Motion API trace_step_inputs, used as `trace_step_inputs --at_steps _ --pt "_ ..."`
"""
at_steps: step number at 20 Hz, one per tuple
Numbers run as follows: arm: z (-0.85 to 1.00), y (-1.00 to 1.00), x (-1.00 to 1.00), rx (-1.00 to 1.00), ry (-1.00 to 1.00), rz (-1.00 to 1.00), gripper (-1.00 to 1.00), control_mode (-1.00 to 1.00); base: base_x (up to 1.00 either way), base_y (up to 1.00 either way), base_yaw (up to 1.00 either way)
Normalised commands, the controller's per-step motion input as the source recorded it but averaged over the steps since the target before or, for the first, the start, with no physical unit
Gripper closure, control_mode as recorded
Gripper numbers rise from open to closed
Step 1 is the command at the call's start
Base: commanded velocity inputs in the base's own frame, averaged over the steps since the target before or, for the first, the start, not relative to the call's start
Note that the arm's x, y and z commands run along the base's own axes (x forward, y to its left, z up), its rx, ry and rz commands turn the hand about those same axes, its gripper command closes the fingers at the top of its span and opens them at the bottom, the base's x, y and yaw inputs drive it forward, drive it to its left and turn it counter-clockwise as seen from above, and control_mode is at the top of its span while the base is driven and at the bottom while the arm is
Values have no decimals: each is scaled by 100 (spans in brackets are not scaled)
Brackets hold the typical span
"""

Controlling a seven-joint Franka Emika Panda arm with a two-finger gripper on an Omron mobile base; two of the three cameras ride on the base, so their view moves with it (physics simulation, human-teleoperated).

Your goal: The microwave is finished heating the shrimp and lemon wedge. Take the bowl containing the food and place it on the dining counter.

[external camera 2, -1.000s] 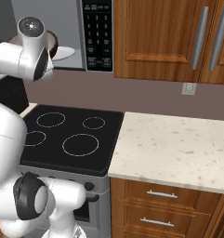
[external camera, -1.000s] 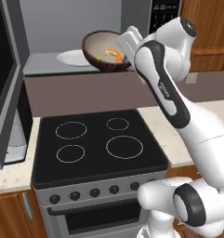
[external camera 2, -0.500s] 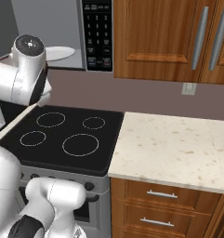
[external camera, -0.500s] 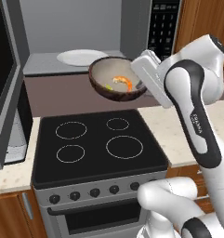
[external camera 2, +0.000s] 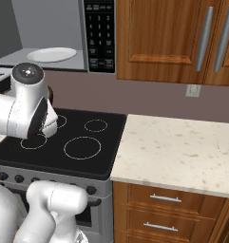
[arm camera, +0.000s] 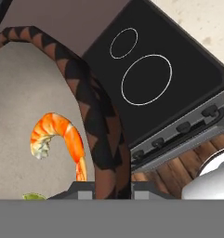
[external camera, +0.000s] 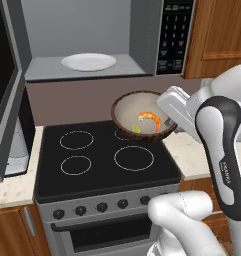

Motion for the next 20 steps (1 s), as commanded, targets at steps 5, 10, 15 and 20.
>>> trace_step_inputs --at_steps 5,10,15,20 --pt "0 0 0 0 0 -1 100 -100 0 0 0" --pt "0 0 0 0 0 0 100 -100 0 0 0" --pt "0 0 0 0 0 0 100 -100 0 0 0" --pt "0 -10 0 0 0 0 100 100 -2 -9 0"
